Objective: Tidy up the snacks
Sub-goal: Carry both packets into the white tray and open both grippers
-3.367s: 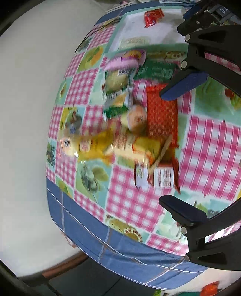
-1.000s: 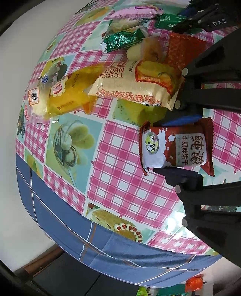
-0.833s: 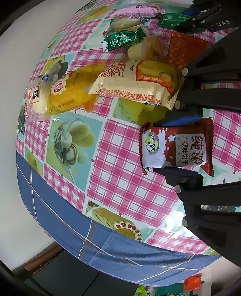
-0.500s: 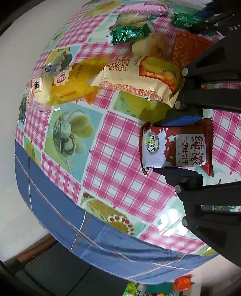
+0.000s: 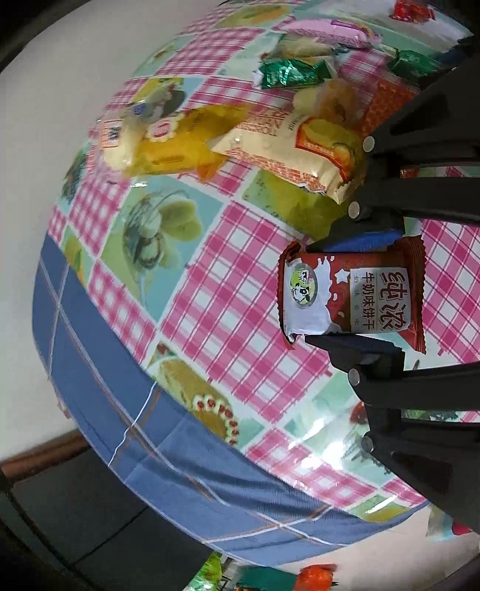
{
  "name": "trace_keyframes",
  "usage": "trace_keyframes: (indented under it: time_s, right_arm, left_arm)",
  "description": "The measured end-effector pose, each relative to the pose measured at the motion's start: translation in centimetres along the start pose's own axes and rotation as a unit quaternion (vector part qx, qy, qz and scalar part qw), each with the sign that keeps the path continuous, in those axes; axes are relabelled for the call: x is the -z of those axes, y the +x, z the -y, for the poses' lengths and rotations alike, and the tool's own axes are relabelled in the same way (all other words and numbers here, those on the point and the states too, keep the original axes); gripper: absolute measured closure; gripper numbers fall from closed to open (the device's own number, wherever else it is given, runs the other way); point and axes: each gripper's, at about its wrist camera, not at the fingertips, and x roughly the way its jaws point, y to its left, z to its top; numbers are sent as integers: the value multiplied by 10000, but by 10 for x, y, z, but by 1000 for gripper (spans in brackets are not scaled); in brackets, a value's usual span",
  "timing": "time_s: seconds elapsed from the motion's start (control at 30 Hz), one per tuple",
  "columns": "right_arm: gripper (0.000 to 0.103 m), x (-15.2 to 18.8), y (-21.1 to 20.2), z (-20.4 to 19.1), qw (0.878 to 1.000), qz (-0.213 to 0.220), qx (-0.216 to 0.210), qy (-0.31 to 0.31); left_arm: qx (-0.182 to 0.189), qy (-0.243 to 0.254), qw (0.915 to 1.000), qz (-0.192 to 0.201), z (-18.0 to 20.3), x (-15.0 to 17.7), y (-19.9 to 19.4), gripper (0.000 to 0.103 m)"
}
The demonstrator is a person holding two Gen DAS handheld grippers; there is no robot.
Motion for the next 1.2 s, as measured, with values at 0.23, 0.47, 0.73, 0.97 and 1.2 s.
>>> trace_keyframes:
  time_s: [0.23, 0.47, 0.73, 0.97, 1.2]
  right_arm:
    - [61, -5, -28, -11, 9998, 180, -90, 1]
    - [61, -6, -48, -13, 9989, 454, -81, -38]
    - [61, -7, -60, -9, 9979, 640, -1, -25]
    - [61, -6, -68, 7, 9971, 732, 155, 97]
    - [61, -3, -77, 29, 9955, 842, 322, 299]
  left_arm:
    - [114, -310, 9991, 252, -18, -3, -27, 62]
    - [128, -353, 9971, 666, -11, -5, -52, 62]
    - [344, -232, 9945, 957, 1, -3, -73, 62]
    - [626, -6, 9916, 1131, 21, 3, -89, 62]
    - [922, 261, 9892, 1110, 43, 13, -97, 62]
